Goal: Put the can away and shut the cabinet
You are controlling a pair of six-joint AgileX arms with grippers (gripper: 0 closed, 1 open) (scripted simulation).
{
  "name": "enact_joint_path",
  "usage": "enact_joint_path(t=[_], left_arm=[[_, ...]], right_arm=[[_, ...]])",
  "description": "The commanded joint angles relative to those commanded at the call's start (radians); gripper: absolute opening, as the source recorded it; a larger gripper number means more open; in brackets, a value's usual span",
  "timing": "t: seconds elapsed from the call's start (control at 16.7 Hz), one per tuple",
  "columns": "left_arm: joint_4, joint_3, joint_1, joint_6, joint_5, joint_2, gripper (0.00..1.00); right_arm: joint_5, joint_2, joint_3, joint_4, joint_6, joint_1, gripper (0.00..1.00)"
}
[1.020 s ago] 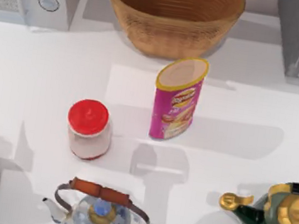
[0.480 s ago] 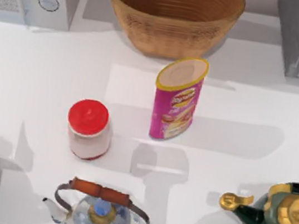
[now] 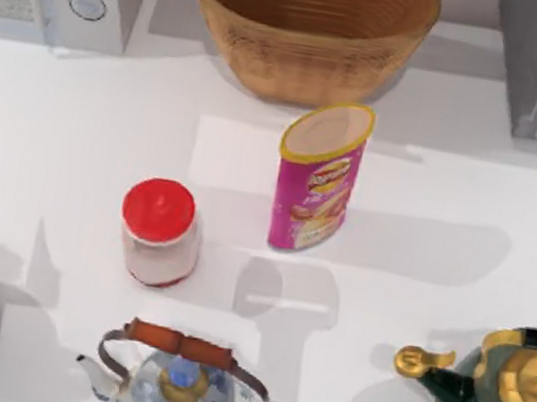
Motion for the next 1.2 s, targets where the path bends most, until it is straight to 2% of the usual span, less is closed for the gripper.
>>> enact_joint_path(t=[0.24,0.84,1.2], left_arm=[[0.000,0.000,0.000,0.000,0.000,0.000,1.00],[0.000,0.000,0.000,0.000,0.000,0.000,1.00],[0.000,0.000,0.000,0.000,0.000,0.000,1.00]], right_arm=[[0.029,0.218,0.284,-0.067,0.010,0.022,0.00],[0.130,0.888,1.158,-0.282,0.017,0.121,0.00],[0.173,1.141,1.498,-0.367,0.008,0.168,0.00]])
